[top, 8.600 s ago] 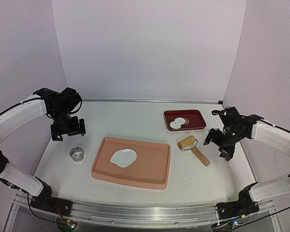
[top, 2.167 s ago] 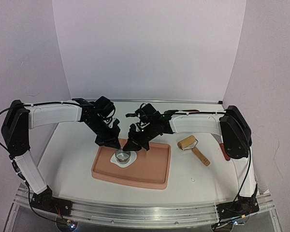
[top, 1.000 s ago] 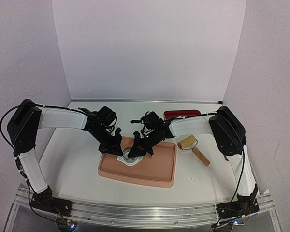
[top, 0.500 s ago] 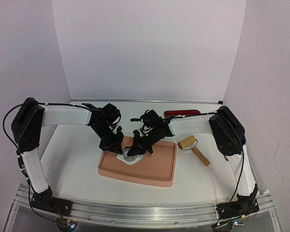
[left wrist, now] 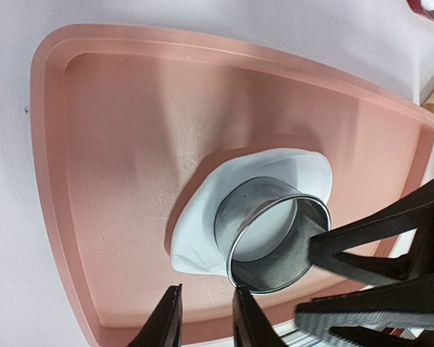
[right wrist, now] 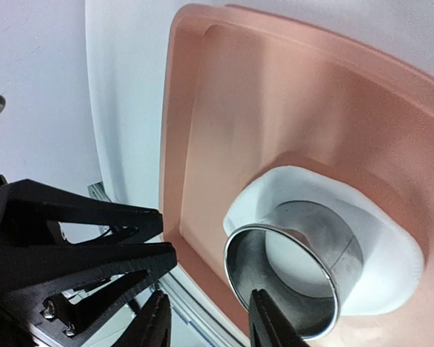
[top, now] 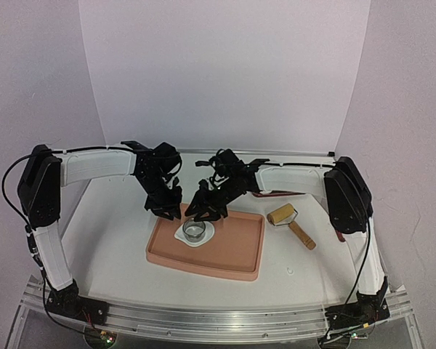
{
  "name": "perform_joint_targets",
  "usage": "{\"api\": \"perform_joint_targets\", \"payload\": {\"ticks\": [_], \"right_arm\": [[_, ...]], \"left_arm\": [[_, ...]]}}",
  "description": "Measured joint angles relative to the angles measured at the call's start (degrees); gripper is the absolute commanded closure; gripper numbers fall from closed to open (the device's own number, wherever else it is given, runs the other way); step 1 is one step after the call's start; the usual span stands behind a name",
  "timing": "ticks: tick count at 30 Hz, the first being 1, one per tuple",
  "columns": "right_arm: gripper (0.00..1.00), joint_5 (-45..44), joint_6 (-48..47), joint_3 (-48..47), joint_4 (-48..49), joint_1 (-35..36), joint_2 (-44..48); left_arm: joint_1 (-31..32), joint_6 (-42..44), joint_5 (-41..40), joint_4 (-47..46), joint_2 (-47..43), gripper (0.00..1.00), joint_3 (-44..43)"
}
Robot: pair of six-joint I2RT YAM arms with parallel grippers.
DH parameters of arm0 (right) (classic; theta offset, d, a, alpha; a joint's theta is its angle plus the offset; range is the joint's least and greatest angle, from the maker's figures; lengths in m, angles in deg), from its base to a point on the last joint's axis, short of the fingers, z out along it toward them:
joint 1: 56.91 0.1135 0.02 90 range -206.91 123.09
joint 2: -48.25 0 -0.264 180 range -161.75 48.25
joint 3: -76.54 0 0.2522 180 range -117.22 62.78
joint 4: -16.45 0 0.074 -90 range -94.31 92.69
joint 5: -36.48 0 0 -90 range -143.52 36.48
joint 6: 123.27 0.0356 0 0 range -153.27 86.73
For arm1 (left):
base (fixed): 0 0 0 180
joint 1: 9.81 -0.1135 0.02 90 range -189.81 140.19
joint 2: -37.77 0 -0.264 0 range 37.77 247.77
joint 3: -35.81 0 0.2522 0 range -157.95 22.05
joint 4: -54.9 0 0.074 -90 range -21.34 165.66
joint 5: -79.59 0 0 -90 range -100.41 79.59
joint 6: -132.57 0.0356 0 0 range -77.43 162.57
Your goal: Roll out the dumpling wrappers from the dough
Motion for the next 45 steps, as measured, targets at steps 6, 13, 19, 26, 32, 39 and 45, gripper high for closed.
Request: {"api": "perform_joint_targets", "payload": {"ticks": [6, 13, 19, 26, 32, 39, 45], "right_arm": [[0.74, -9.77, -4.22, -0.70, -11.21, 0.00, 4.11], [0.76, -16.92, -7.58, -2.34, -19.69, 0.37, 5.86], [0.79, -18.43, -8.50, -6.64, -22.32, 2.38, 4.66], [0.83, -18.58, -8.85, -8.94, -22.82, 3.15, 1.07], [0.83, -18.62, -9.05, -9.01, -23.63, 3.10, -1.49], [0.88, -18.62, -9.33, -9.97, -23.82, 3.10, -2.84], [0.90, -18.62, -9.38, -10.47, -23.89, 3.10, -3.89]], "left_arm": [[0.00, 0.02, 0.07, 0.37, 0.00, 0.78, -0.11], [0.00, 0.92, 0.44, 0.28, 2.45, 0.81, -0.33], [0.00, 1.57, 0.76, 0.33, 4.59, 0.83, -1.42], [0.02, 1.66, 0.81, 0.28, 4.68, 0.83, -2.38], [0.02, 1.66, 1.46, 0.22, 4.68, 0.83, -2.38], [0.02, 1.81, 1.99, -0.20, 4.68, 0.83, -2.38], [0.02, 2.80, 3.06, -0.22, 4.68, 0.82, -2.38]]}}
